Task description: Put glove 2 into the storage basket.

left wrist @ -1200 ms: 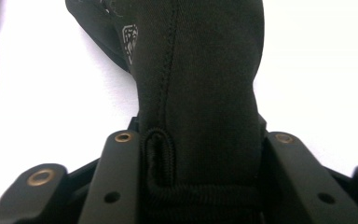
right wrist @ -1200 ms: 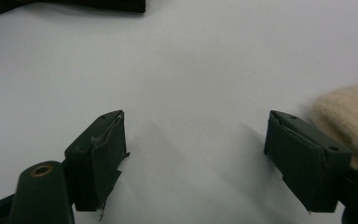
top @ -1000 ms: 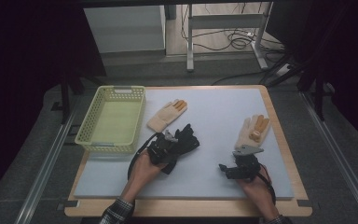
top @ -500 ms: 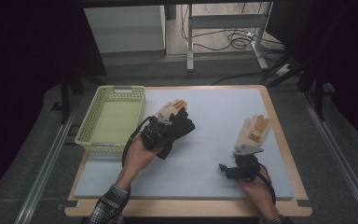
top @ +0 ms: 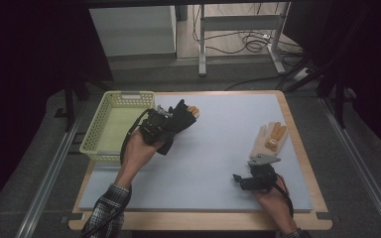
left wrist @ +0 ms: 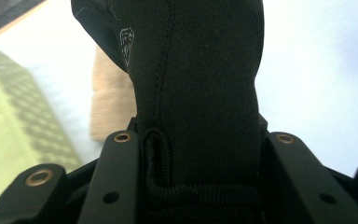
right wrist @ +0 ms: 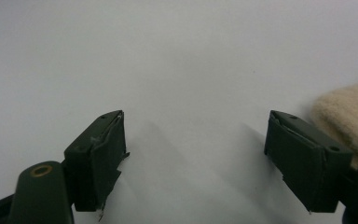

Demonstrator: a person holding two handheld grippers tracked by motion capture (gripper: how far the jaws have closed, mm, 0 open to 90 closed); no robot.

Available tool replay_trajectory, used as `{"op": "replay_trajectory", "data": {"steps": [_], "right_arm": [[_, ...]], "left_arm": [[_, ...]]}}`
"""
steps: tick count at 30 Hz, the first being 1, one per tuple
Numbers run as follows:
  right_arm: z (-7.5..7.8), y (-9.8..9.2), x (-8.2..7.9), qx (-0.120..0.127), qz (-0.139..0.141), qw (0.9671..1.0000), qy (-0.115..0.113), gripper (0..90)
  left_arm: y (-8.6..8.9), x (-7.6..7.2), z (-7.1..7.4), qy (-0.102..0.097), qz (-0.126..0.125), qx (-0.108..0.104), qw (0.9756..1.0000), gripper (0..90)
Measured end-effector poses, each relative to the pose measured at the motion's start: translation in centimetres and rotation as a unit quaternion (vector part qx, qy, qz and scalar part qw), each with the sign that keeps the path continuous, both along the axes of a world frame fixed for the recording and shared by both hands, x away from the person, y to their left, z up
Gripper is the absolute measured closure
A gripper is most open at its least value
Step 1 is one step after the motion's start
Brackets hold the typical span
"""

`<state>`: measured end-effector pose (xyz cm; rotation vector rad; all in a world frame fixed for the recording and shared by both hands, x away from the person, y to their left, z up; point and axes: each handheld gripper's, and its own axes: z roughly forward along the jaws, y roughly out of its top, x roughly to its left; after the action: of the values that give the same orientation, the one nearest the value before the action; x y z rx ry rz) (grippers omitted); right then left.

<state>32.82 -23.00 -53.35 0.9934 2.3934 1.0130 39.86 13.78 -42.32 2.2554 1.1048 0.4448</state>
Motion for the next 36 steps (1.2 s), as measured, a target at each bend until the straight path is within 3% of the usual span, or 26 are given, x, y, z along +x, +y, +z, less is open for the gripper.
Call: {"op": "replay_trajectory", "data": {"steps": [9, 16, 22, 27, 36], "right_arm": [[0.0, 0.0, 0.0, 0.000, 0.000, 1.0000, 0.000, 20.2], [0.0, 0.0, 0.0, 0.000, 0.000, 1.0000, 0.000, 20.2], [0.0, 0.0, 0.0, 0.000, 0.000, 1.0000, 0.000, 20.2], [0.0, 0.0, 0.0, 0.000, 0.000, 1.0000, 0.000, 20.2], [0.0, 0.0, 0.0, 0.000, 0.000, 1.0000, 0.000, 20.1]], "left_arm": [[3.6, 1.1, 1.8, -0.013, 0.044, 0.008, 0.9989, 62.2], [6.5, 1.6, 2.1, -0.016, 0.078, 0.004, 0.9968, 62.1], [9.5, 2.2, 1.2, -0.007, 0.110, 0.003, 0.9939, 61.9], [12.1, 2.8, 0.0, 0.005, 0.144, 0.004, 0.9896, 61.9], [15.5, 3.9, -1.5, 0.023, 0.177, 0.012, 0.9839, 61.4]]}}
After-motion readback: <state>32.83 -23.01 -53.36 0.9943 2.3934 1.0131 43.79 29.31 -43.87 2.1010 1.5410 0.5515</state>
